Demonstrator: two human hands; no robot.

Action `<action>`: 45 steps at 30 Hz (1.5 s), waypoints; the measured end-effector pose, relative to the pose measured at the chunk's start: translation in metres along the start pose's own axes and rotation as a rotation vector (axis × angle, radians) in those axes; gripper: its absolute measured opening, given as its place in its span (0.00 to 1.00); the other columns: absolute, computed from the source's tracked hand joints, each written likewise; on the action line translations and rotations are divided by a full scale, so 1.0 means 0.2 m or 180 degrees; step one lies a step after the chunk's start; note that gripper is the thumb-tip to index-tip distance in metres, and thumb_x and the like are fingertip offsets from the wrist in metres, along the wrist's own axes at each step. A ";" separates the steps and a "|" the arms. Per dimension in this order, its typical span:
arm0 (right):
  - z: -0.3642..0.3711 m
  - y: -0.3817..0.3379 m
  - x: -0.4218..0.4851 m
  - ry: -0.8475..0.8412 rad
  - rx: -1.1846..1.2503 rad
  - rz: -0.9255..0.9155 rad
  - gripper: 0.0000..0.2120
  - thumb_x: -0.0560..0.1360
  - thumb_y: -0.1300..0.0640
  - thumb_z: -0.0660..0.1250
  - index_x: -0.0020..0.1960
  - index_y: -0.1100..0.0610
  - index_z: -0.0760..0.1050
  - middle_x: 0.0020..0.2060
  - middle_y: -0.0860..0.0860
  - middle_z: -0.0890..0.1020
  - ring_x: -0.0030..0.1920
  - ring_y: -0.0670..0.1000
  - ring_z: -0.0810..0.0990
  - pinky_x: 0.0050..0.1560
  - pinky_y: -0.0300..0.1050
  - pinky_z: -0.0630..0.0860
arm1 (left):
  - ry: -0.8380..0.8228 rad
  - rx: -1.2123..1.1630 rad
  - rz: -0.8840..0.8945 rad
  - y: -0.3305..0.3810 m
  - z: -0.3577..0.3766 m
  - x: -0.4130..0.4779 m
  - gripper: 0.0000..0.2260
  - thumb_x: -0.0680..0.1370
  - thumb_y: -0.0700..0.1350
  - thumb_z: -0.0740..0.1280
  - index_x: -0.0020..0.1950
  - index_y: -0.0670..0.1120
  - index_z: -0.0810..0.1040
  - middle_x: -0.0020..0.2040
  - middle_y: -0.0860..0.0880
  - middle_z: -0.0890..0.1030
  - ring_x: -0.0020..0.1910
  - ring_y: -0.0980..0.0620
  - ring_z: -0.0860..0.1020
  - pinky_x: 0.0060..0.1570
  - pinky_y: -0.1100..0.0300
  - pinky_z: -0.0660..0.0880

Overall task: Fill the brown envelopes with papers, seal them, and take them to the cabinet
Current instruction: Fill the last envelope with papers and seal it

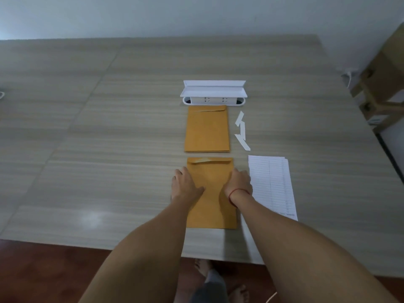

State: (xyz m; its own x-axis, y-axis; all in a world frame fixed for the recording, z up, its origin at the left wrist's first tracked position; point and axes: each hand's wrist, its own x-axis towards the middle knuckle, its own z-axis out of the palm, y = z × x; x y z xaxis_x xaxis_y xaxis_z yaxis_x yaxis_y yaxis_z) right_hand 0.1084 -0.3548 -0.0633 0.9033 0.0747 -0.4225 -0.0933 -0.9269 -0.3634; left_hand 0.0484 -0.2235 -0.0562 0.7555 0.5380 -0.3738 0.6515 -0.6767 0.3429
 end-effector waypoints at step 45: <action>-0.38 0.70 0.14 0.0062 0.1485 0.1461 0.21 0.70 0.57 0.70 0.61 0.62 0.74 0.58 0.58 0.79 0.56 0.60 0.80 0.56 0.51 0.79 | -0.1307 -0.1518 -0.0226 0.77 0.33 -0.09 0.12 0.74 0.36 0.70 0.35 0.43 0.70 0.29 0.49 0.68 0.28 0.53 0.69 0.26 0.64 0.68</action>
State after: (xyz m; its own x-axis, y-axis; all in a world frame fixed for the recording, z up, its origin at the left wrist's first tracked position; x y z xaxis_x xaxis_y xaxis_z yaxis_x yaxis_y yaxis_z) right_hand 0.1529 -0.5100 -0.0636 0.7354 -0.3013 -0.6070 -0.6392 -0.6058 -0.4737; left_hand 0.1296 -0.3712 -0.0541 0.6831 0.2726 -0.6775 0.7295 -0.2971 0.6161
